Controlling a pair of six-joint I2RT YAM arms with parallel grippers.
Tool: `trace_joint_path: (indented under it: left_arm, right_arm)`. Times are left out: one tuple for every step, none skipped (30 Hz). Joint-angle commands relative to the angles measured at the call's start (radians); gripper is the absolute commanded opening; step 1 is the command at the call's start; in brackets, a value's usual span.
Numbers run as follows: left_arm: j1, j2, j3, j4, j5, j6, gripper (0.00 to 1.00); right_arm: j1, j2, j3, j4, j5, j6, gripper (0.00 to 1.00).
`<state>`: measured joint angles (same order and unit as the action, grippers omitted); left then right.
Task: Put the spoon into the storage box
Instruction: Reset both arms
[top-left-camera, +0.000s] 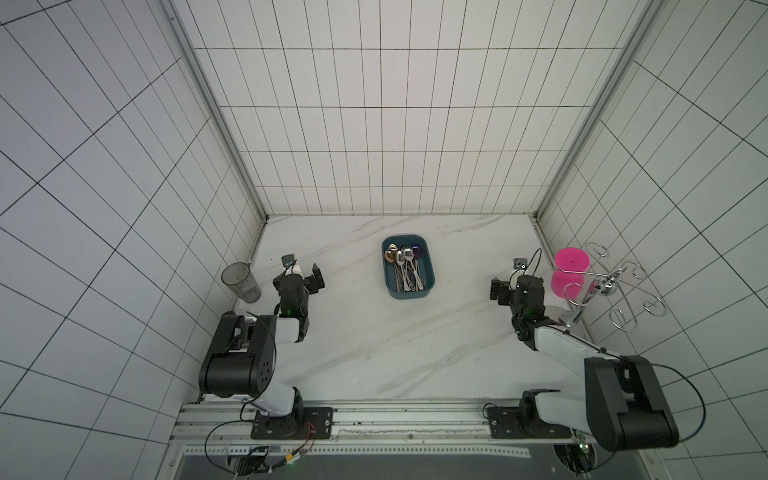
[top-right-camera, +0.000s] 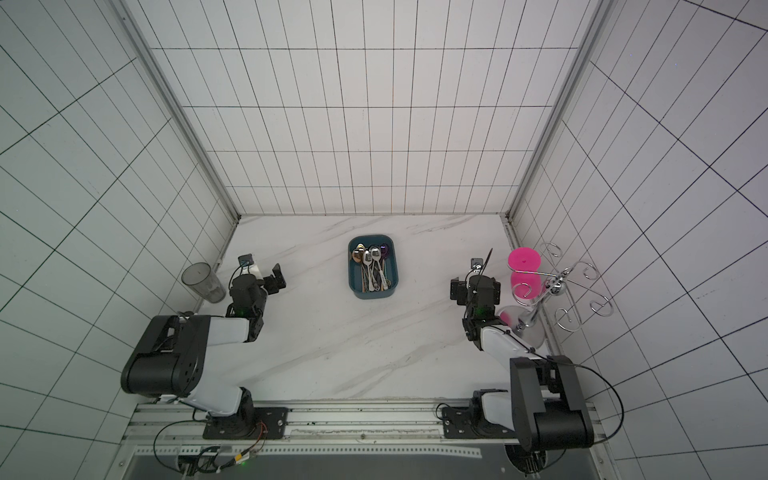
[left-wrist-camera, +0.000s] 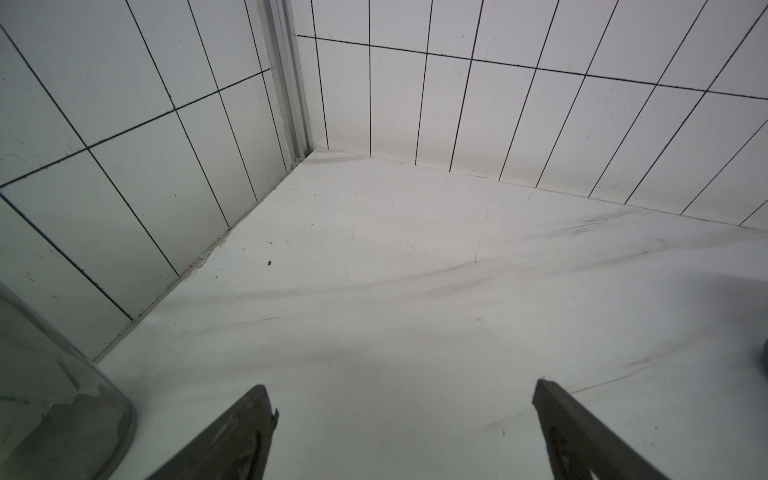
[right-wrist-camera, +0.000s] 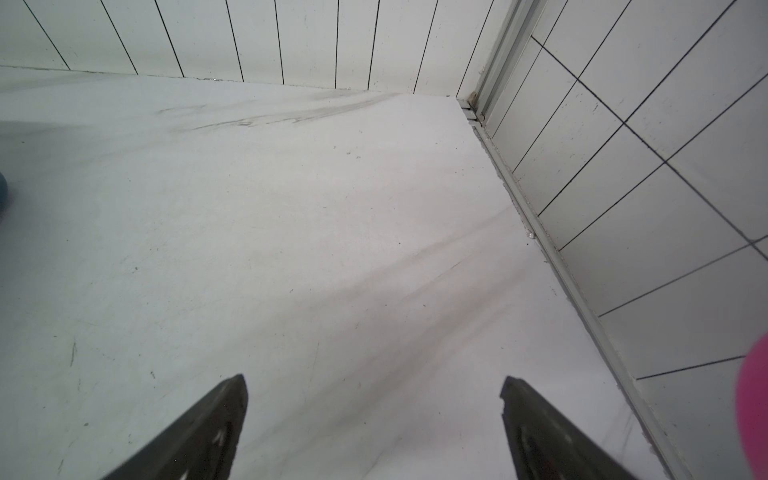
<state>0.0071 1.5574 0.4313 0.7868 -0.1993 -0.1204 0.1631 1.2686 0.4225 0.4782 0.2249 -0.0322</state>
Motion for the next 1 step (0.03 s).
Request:
trace_joint_path:
  left_arm:
    - [-0.004,0.003,0.007,0.007,-0.041,-0.010,0.99]
  right_arm:
    - [-0.010,-0.028,-0.036,0.020,-0.004,0.002,0.99]
